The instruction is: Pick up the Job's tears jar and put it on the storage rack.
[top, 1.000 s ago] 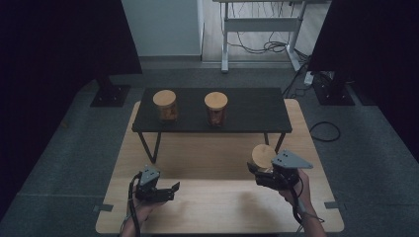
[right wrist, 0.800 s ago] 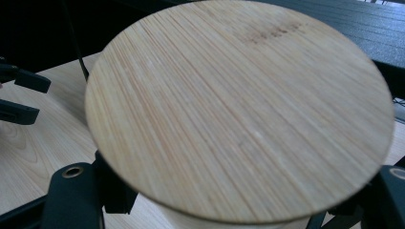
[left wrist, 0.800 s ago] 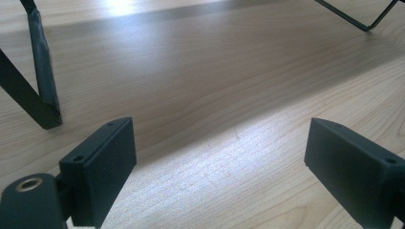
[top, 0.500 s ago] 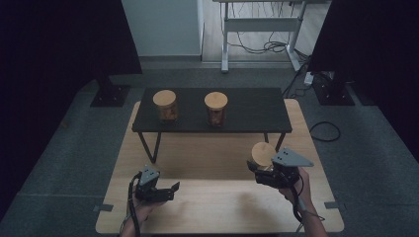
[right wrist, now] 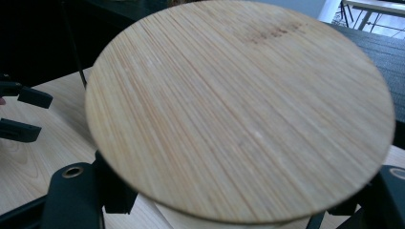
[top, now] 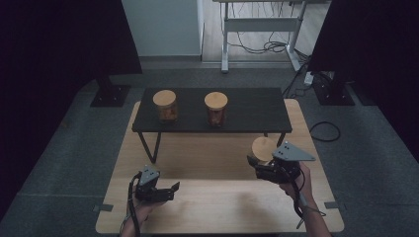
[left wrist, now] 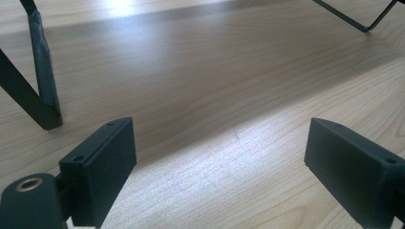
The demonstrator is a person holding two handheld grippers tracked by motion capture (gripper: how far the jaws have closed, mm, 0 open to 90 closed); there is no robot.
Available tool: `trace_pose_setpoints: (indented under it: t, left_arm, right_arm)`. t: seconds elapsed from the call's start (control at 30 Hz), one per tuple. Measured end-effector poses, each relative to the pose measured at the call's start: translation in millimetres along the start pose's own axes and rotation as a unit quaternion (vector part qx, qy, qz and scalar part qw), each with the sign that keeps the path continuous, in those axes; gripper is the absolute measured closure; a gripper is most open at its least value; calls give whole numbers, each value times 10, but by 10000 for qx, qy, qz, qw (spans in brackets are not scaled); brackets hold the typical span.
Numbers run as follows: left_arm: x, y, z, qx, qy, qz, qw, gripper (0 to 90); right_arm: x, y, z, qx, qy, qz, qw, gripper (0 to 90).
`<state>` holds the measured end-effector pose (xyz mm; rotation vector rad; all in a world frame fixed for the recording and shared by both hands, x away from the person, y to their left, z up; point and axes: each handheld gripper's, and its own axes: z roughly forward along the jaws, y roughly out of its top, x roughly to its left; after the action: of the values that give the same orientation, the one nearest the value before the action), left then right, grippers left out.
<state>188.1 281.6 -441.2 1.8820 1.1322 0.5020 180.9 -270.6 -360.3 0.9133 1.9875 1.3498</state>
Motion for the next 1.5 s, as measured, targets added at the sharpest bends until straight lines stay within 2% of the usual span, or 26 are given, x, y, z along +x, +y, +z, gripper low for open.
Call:
trace_pose_setpoints:
  t: [0.53,0.93,1.5]
  left_arm:
    - [7,-3,-7,-19,-3,-8,10000,100]
    - [21,-3,-3,-2,-7,-5,10000,101]
    - [39,-6,-15,-12,6,-23,10000,100]
  right_arm:
    - [-5,116,53,20,2,-63,10000,245]
    - [-62,244,76,-8,-5,-82,10000,244]
    - [-125,385,198,2,-7,-79,10000,245]
